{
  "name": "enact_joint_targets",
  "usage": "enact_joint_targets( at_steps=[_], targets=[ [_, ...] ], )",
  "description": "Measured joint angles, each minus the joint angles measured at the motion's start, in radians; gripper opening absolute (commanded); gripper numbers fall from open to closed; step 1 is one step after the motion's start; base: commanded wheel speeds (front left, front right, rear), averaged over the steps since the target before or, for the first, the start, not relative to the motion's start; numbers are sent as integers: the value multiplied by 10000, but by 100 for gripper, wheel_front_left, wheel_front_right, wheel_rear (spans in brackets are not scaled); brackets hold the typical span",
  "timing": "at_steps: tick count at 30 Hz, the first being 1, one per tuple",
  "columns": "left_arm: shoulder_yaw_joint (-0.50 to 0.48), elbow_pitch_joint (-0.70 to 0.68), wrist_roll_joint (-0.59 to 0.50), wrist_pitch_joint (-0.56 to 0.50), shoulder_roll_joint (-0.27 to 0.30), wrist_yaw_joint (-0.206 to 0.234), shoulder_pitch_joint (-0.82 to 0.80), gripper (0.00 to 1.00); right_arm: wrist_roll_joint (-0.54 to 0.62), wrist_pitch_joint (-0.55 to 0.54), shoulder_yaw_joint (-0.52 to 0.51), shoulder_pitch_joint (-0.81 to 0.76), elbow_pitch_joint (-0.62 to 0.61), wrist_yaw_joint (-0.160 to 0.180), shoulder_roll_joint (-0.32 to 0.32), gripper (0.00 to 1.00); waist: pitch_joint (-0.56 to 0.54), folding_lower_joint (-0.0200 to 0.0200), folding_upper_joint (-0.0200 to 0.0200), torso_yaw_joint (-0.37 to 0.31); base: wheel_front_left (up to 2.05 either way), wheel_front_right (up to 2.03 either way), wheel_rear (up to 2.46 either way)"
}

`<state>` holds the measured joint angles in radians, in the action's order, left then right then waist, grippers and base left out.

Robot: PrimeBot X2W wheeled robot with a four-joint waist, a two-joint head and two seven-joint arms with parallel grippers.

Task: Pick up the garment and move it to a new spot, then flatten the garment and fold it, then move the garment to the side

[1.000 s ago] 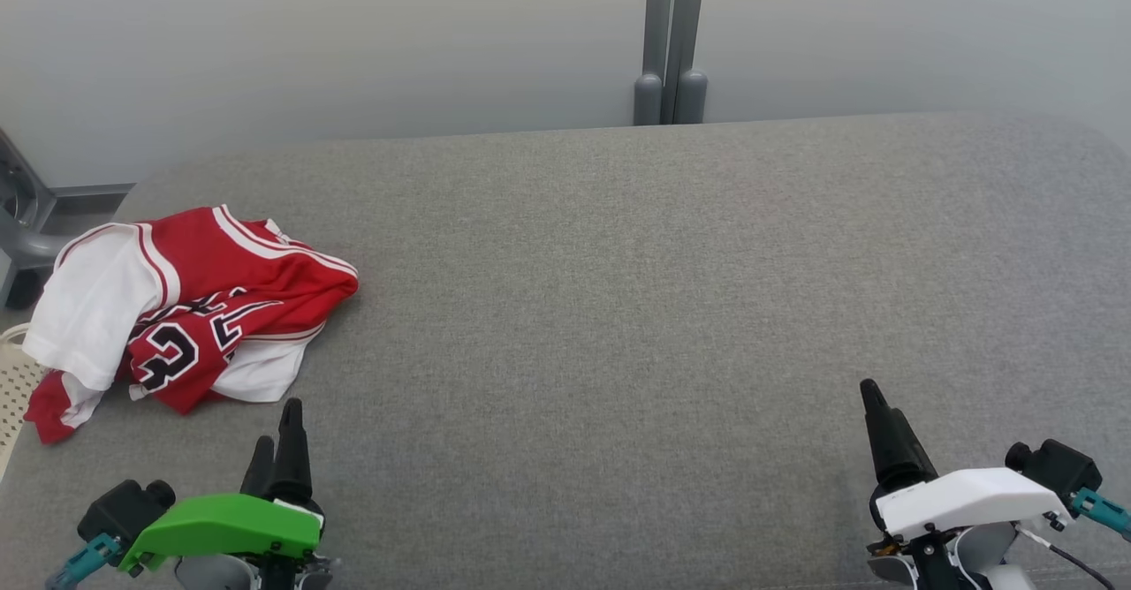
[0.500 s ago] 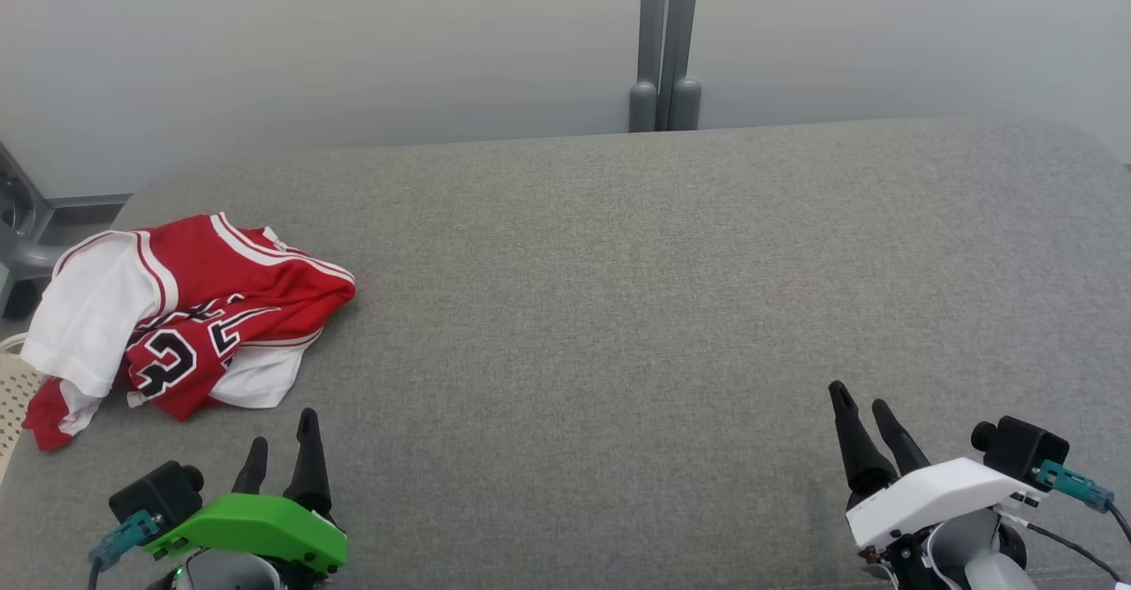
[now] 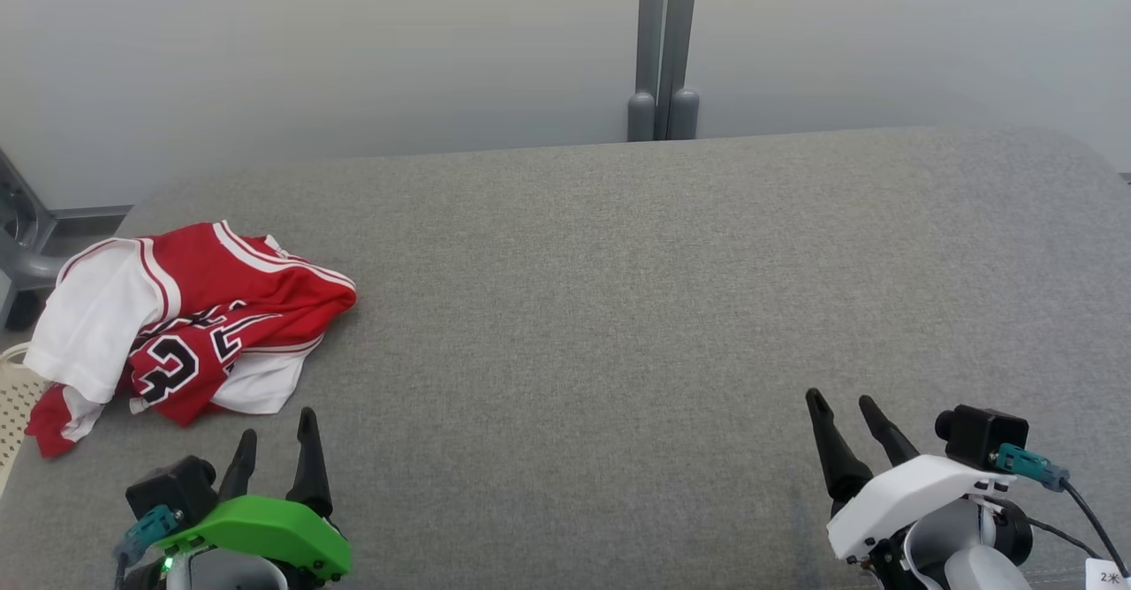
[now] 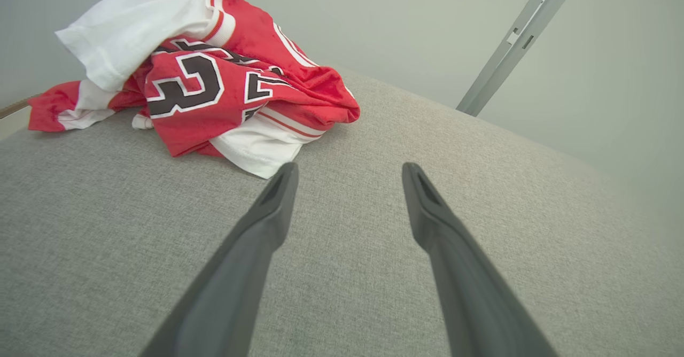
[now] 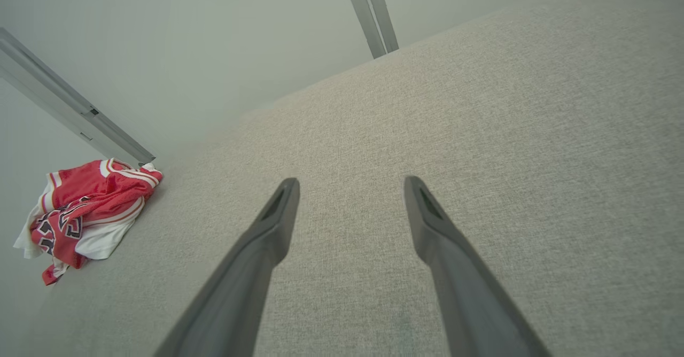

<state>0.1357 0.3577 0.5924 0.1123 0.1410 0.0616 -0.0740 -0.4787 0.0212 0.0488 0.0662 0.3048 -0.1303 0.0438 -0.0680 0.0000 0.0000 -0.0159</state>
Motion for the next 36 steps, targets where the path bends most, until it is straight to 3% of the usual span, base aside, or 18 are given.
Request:
enact_joint_targets(
  at_steps=[12,36],
  targets=[
    [326,73,-890,130,343,-98,1,100,1544,71,-90,2,77,0,8,100,-148,0,0,-47,0,0,0],
    [738,178,-2213,320,602,280,26,100,3649,186,221,132,408,-2,31,100,-297,0,0,-40,0,0,0]
  ],
)
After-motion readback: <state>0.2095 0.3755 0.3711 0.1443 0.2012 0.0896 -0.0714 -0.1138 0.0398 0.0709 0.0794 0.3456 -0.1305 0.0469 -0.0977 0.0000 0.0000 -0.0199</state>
